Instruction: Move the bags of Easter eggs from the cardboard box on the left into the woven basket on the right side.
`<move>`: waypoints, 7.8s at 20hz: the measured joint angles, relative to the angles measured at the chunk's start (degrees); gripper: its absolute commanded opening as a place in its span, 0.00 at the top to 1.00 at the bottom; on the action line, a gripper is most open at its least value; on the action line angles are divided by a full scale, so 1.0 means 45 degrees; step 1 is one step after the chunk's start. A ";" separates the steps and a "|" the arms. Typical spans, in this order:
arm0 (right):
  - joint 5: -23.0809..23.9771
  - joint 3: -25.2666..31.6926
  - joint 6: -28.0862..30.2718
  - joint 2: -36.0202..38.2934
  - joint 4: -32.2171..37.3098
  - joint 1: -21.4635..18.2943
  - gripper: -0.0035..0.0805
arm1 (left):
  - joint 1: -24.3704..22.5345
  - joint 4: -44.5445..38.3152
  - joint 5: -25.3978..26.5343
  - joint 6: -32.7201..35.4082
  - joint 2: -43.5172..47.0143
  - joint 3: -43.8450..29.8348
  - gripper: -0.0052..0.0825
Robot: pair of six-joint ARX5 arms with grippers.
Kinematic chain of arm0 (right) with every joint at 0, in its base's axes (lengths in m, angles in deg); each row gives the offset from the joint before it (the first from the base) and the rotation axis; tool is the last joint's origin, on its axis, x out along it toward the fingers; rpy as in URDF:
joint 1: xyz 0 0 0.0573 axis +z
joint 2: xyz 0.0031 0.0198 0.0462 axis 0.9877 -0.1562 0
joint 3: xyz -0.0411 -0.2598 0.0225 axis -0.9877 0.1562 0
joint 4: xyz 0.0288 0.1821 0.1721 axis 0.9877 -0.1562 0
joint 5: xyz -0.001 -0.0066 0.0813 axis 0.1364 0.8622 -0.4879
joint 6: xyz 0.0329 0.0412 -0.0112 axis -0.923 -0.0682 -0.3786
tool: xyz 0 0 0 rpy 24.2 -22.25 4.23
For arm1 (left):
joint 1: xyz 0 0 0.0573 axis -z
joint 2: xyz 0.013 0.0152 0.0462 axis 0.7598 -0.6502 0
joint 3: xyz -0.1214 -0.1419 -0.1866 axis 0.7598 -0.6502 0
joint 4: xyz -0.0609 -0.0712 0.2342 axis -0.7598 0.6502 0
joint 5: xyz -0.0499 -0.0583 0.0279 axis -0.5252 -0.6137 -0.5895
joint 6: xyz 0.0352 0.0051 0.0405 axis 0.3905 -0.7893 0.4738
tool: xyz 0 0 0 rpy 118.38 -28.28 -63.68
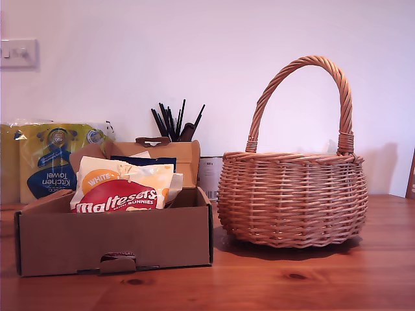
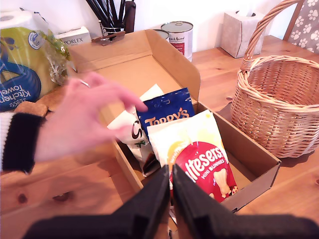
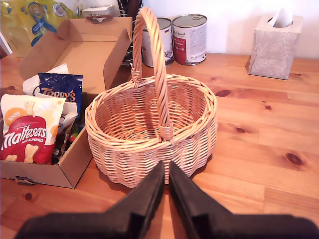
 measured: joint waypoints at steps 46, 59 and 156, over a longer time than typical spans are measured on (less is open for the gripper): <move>-0.2681 0.0010 0.0374 -0.2006 0.1263 0.0000 0.97 | -0.2152 -0.7495 -0.3638 0.4483 -1.2157 0.1462 0.22; -0.2676 0.0010 0.0379 -0.2006 0.1258 0.0000 0.97 | -0.2317 -0.7446 -0.5474 0.4153 -1.3644 0.1574 0.22; -0.2769 0.0010 0.0374 -0.2006 0.1452 0.0000 0.97 | 0.3002 -1.0530 -0.6611 0.2249 -2.0070 0.8034 0.82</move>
